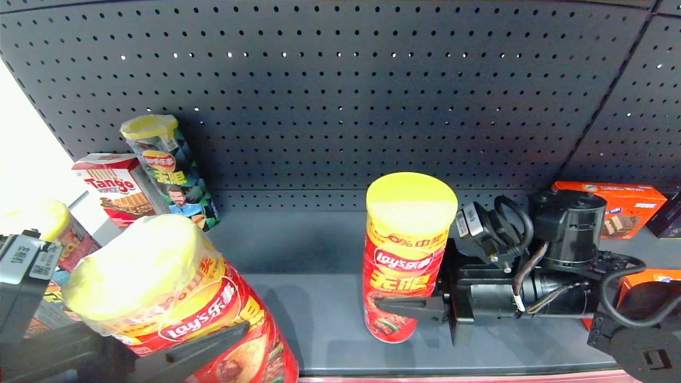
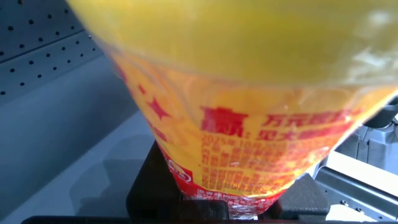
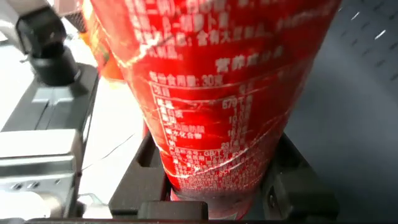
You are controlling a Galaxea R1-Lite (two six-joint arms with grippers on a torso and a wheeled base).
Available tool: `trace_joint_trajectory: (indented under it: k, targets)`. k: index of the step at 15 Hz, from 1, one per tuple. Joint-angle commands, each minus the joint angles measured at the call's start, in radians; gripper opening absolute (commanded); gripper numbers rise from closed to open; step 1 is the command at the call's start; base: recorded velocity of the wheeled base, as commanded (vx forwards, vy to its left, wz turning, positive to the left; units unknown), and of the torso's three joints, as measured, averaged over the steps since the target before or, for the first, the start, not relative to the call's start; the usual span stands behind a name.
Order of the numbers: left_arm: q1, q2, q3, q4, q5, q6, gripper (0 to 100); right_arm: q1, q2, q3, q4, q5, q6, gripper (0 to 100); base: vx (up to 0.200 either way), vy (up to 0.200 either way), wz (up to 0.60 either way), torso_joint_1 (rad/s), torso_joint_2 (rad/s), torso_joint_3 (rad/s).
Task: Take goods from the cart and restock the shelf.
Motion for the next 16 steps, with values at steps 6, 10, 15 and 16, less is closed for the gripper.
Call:
trace_joint_trajectory:
  k: [6,10,15,16]
  targets:
    - [0.0,0.005,-0.001,0.0,0.0,0.0,0,0.005,0.09,0.027,-0.075,0.0,-0.001,0,0.0,0.0,0.0,0.0,0.0,0.0]
    - [0.0,0.005,-0.001,0.0,0.0,0.0,0,0.007,0.124,0.021,-0.095,-0.002,-0.001,0,0.0,0.0,0.0,0.0,0.0,0.0]
    - [0.0,0.005,0.006,0.0,0.0,0.0,0,0.007,0.11,0.023,-0.096,-0.069,-0.004,100,0.0,0.0,0.0,0.0,0.0,0.0]
    - [0.0,0.005,0.006,0.0,0.0,0.0,0,0.007,0.095,0.027,-0.096,-0.072,-0.004,100,0.0,0.0,0.0,0.0,0.0,0.0]
